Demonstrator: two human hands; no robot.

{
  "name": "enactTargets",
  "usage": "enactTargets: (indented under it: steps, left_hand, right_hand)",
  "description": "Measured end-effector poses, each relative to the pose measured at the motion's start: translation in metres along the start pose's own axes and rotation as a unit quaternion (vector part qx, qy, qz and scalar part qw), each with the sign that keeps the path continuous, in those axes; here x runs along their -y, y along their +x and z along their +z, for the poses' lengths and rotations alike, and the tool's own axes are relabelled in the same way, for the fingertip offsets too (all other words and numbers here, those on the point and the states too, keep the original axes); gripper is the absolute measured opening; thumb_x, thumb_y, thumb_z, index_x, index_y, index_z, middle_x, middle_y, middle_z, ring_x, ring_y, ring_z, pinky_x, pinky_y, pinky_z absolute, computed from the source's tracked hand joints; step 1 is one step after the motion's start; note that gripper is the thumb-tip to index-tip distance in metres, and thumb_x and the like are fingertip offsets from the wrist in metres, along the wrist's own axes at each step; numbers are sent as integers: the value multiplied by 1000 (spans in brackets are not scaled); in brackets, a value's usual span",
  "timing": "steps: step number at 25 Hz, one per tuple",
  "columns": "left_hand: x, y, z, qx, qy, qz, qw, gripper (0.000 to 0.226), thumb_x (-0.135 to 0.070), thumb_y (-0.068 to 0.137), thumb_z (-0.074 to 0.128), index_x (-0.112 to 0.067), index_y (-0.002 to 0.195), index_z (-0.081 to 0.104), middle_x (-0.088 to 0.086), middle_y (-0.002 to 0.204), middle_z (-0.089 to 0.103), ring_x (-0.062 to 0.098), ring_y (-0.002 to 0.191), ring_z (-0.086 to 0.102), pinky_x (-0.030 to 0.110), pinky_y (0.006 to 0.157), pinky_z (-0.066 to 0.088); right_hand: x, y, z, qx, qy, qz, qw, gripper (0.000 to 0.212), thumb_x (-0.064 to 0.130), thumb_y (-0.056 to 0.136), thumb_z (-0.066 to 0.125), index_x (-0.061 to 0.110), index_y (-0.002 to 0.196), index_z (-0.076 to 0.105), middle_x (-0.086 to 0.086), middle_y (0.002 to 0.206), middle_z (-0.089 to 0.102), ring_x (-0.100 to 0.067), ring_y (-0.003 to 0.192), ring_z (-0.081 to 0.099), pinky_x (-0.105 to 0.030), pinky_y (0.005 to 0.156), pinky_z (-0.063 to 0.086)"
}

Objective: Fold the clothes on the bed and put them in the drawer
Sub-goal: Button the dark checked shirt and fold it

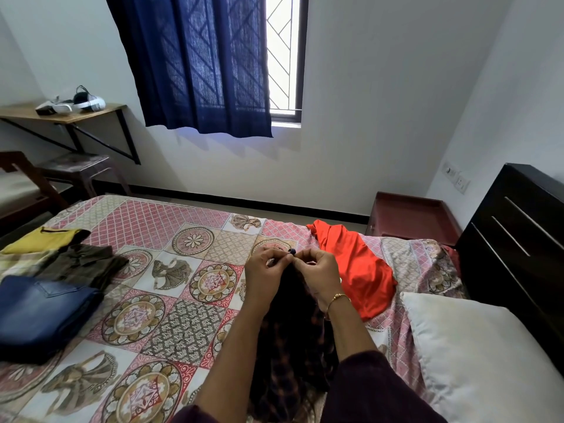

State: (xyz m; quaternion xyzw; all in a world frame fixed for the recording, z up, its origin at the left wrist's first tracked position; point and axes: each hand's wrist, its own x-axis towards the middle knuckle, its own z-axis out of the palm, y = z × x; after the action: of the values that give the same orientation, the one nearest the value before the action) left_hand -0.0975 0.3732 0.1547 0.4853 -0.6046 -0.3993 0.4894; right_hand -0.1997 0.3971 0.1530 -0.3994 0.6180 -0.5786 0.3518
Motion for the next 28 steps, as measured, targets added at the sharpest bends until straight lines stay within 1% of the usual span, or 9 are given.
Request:
enactTargets:
  steps: [4, 7, 9, 14, 17, 20, 23, 25, 28]
  left_hand:
    - [5, 3, 7, -33, 202, 22, 978, 16, -13, 92, 57, 0, 93, 67, 7, 97, 58, 23, 100, 46, 20, 76, 29]
    - [-3, -1, 9, 19, -18, -106, 994, 15, -13, 97, 49, -7, 90, 60, 9, 91, 61, 22, 90, 57, 23, 70, 45]
    - [-10, 0, 8, 48, -164, -174, 970, 17, -14, 99, 45, -9, 91, 59, 14, 94, 64, 24, 89, 62, 29, 75, 52]
    - [-12, 6, -1, 47, -332, -221, 916, 17, -15, 98, 47, -6, 90, 60, 14, 88, 64, 26, 82, 63, 37, 80, 53]
    - [-17, 4, -6, 81, -407, -229, 880, 18, -12, 97, 46, -6, 88, 61, 9, 78, 67, 18, 70, 67, 27, 66, 56]
    - [-18, 1, -3, 117, -368, -205, 899, 21, -5, 96, 44, -11, 94, 64, -1, 81, 71, 11, 80, 66, 21, 70, 51]
    - [-14, -3, 4, 125, -334, -154, 921, 30, 9, 91, 46, -12, 109, 57, 2, 102, 64, 15, 97, 61, 23, 82, 50]
    - [-6, -4, 5, 82, -294, -156, 940, 30, 12, 86, 55, -10, 106, 56, 4, 100, 59, 16, 92, 60, 25, 81, 52]
    - [12, -10, 6, 91, -193, -170, 962, 14, 1, 85, 63, -13, 90, 62, 8, 87, 65, 21, 83, 62, 26, 75, 52]
  right_hand:
    - [0, -5, 3, 20, 100, 26, 994, 22, -5, 85, 61, 10, 68, 58, -5, 66, 60, -10, 59, 58, -19, 61, 50]
    - [4, -6, 3, 46, 211, 59, 975, 22, -5, 88, 55, 11, 73, 56, -4, 70, 61, -12, 63, 60, -19, 61, 51]
    - [8, -5, 0, 52, 240, 47, 968, 20, -6, 89, 54, 11, 78, 53, -4, 71, 59, -12, 64, 60, -18, 61, 52]
    - [-2, -9, -3, 167, 19, -35, 985, 26, 7, 73, 73, 23, 82, 54, -9, 91, 59, -15, 84, 56, -30, 80, 51]
    - [-7, -7, -1, 106, -111, -106, 982, 31, 4, 74, 72, 24, 85, 51, -13, 99, 60, -19, 90, 57, -18, 81, 47]
    - [-10, -6, 3, 15, -136, -129, 982, 15, 2, 78, 60, 9, 91, 60, -4, 83, 61, -15, 76, 55, -10, 65, 42]
    - [-7, -6, 0, -15, 80, -26, 996, 23, -9, 86, 48, 6, 86, 65, -3, 74, 66, -16, 73, 59, -25, 72, 51]
    - [4, -4, -3, 9, 318, 58, 946, 29, -13, 90, 40, 6, 84, 62, -3, 68, 68, -15, 67, 64, -22, 68, 55]
    - [11, -1, -12, 23, 456, 92, 885, 32, -14, 91, 35, 2, 82, 61, -3, 62, 67, -9, 56, 65, -16, 57, 54]
